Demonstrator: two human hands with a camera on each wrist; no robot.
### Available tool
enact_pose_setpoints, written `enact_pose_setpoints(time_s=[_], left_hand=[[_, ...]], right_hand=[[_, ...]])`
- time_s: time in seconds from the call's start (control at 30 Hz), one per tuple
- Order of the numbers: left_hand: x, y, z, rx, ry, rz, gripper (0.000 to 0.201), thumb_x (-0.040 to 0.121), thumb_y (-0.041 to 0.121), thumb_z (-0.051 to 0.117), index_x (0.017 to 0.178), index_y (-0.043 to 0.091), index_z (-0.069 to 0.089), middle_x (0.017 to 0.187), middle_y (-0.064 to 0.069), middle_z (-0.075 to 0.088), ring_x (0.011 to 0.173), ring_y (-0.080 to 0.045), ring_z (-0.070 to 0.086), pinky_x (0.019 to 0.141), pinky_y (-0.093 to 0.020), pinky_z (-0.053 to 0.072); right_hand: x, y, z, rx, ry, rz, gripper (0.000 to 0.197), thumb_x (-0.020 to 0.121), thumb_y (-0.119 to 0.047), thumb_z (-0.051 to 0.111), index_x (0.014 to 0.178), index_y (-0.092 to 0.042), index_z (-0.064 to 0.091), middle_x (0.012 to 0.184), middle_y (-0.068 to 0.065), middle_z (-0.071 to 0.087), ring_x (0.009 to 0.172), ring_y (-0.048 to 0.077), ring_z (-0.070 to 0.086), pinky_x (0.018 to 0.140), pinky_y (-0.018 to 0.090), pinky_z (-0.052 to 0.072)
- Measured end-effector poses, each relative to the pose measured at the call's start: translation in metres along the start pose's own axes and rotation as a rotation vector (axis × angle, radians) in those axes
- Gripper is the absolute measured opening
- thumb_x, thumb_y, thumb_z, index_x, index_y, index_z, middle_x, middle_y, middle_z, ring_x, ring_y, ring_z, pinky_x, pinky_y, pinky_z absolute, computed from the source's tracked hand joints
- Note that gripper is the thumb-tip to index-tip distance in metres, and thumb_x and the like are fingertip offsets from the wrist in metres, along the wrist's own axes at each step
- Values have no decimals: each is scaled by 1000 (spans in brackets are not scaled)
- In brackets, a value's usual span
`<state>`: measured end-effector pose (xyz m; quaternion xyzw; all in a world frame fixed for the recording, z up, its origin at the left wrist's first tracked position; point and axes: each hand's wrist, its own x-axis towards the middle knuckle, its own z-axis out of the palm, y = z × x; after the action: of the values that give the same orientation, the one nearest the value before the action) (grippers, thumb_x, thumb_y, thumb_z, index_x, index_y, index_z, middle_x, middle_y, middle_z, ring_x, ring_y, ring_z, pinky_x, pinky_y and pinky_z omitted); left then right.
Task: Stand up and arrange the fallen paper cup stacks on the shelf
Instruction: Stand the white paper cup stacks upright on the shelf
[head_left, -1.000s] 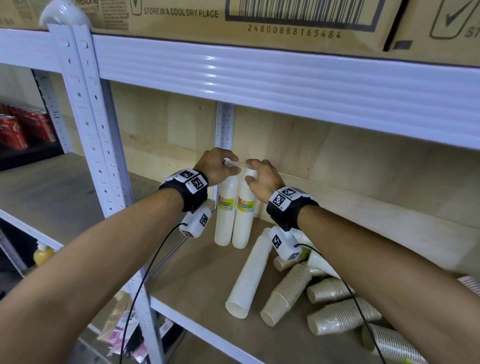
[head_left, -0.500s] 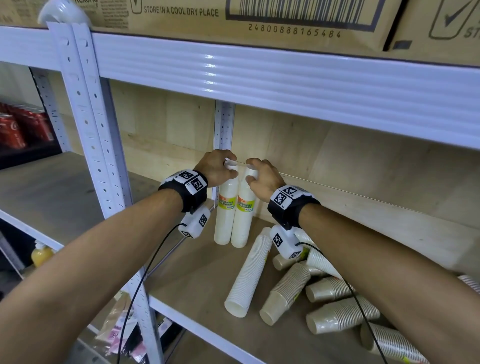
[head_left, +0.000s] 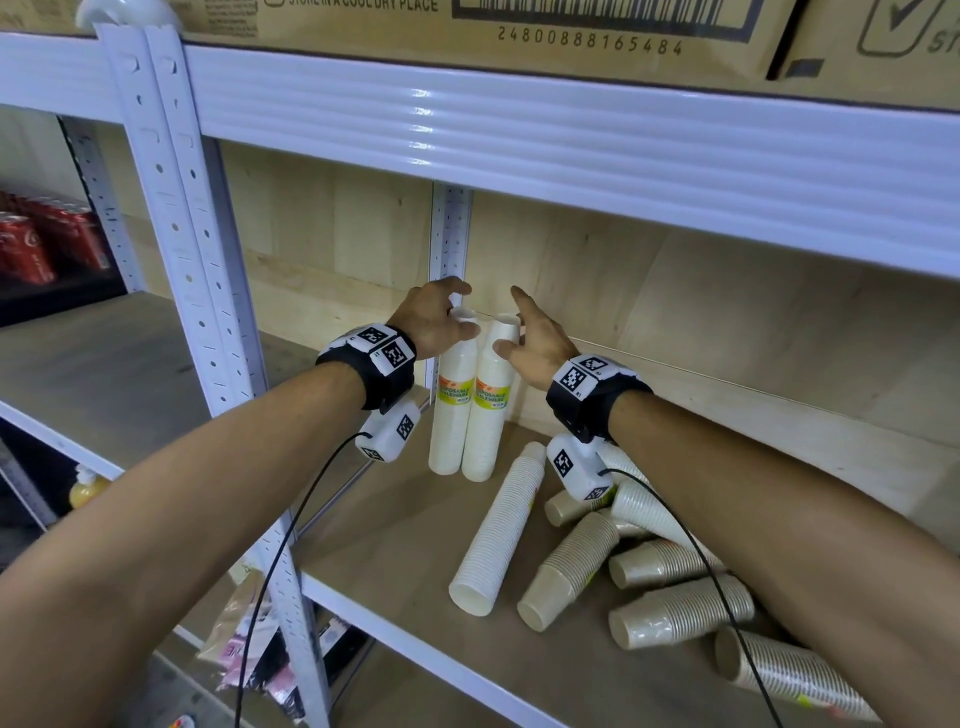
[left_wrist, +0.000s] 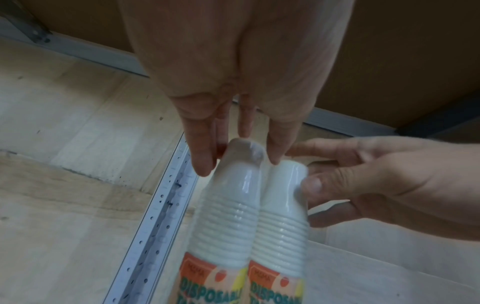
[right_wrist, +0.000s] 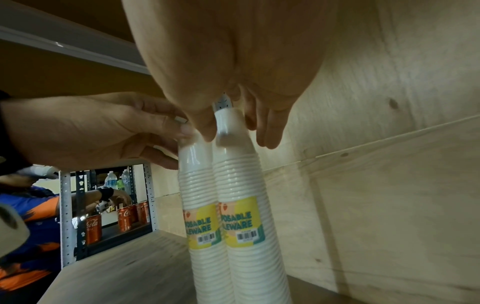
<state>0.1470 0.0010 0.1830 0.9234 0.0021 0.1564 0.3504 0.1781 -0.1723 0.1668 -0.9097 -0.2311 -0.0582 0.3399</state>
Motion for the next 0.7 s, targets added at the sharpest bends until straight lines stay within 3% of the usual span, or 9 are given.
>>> enact_pose_setpoints(time_s=[0.13, 0.3, 0.37, 0.47, 0.7], left_hand=[[-7, 16, -12, 3, 47, 57, 66, 83, 34, 74, 141, 24, 45, 124, -10, 59, 107, -20, 57, 86, -25, 44], [-14, 45, -21, -90, 83, 124, 76, 78, 37, 77, 143, 29, 39, 115, -10, 56, 103, -24, 61, 95, -36, 51], [-17, 57, -21, -55, 84, 150, 76, 79, 40, 76, 143, 31, 38, 113, -6, 57, 99, -21, 60, 93, -32, 50], [-27, 70, -13, -30, 28, 170, 75, 80, 41, 75, 143, 33, 36, 109, -3, 57, 93, -19, 59, 87, -29, 48], [-54, 69, 33, -73, -160, 131, 71, 81, 37, 76, 142, 34, 38, 110, -6, 62, 98, -20, 60, 92, -31, 48]], right_hand=[[-8, 2, -21, -46, -41, 24, 83, 89, -25, 66, 155, -24, 16, 146, 11, 42, 130, 27, 47, 105, 39, 43], [-26, 10, -51, -140, -38, 56, 83, 85, -31, 71, 153, -25, 23, 143, 11, 46, 123, 26, 52, 98, 31, 43], [-36, 16, -63, -167, -45, 71, 83, 84, -32, 72, 152, -25, 25, 142, 10, 47, 123, 25, 52, 98, 31, 42], [-55, 28, -80, -225, -64, 103, 83, 82, -34, 74, 150, -24, 27, 143, 9, 46, 124, 25, 51, 100, 31, 41], [-106, 75, -101, -325, -98, 258, 81, 80, -36, 76, 148, -23, 33, 146, 4, 44, 129, 23, 48, 103, 32, 40]])
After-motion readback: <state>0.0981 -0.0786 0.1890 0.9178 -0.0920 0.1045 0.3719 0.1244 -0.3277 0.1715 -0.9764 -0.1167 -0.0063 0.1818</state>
